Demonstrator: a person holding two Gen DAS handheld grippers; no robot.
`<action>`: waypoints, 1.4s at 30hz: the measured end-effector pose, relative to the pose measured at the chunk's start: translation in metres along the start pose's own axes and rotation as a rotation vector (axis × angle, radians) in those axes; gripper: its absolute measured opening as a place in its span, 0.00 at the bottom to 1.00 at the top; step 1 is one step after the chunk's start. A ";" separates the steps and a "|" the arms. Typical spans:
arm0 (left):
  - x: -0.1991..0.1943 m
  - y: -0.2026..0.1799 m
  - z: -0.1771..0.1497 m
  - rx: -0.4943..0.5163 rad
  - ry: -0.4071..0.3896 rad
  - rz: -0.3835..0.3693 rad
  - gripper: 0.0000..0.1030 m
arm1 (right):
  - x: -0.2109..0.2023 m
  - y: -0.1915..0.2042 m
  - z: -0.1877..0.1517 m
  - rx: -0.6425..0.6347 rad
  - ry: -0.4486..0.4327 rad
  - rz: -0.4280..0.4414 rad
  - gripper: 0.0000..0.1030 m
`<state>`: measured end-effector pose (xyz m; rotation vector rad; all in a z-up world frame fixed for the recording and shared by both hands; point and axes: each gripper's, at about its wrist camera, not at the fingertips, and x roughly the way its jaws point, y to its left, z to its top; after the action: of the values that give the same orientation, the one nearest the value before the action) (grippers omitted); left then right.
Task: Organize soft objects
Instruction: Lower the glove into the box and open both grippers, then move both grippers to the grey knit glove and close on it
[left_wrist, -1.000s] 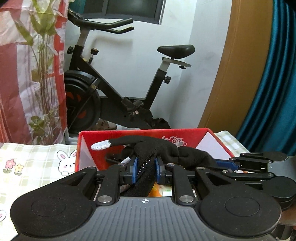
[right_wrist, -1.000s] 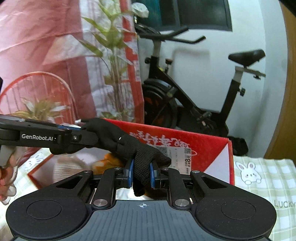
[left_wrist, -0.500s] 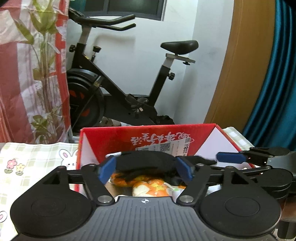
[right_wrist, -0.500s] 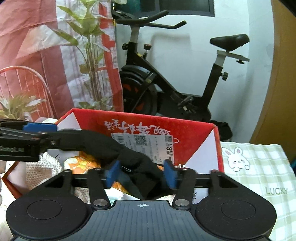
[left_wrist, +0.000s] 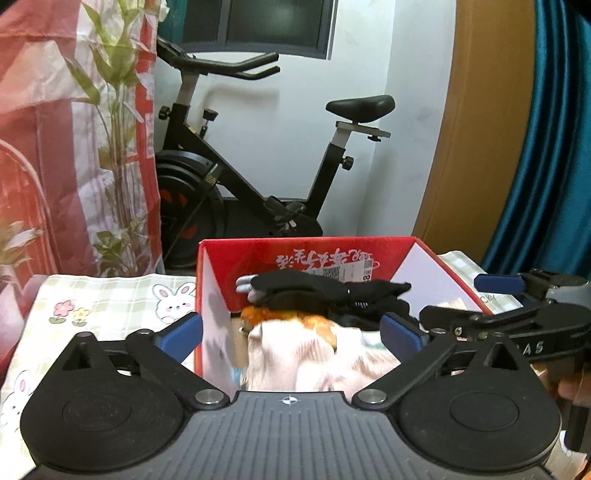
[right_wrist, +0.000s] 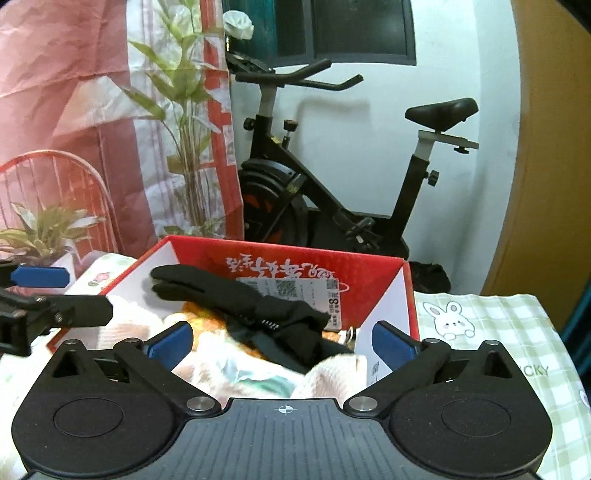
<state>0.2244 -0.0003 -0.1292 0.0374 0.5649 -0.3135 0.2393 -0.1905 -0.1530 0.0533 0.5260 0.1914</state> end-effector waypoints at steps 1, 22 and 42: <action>-0.005 -0.002 -0.004 0.008 -0.002 0.004 1.00 | -0.005 0.001 -0.002 -0.002 -0.003 0.001 1.00; -0.012 0.007 -0.115 -0.006 0.134 0.023 1.00 | -0.073 -0.004 -0.135 0.092 0.082 -0.044 0.93; -0.008 0.012 -0.161 -0.077 0.208 0.006 0.67 | -0.053 0.004 -0.167 0.100 0.207 0.015 0.53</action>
<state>0.1383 0.0328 -0.2615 -0.0030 0.7825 -0.2831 0.1099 -0.1964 -0.2704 0.1360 0.7413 0.1861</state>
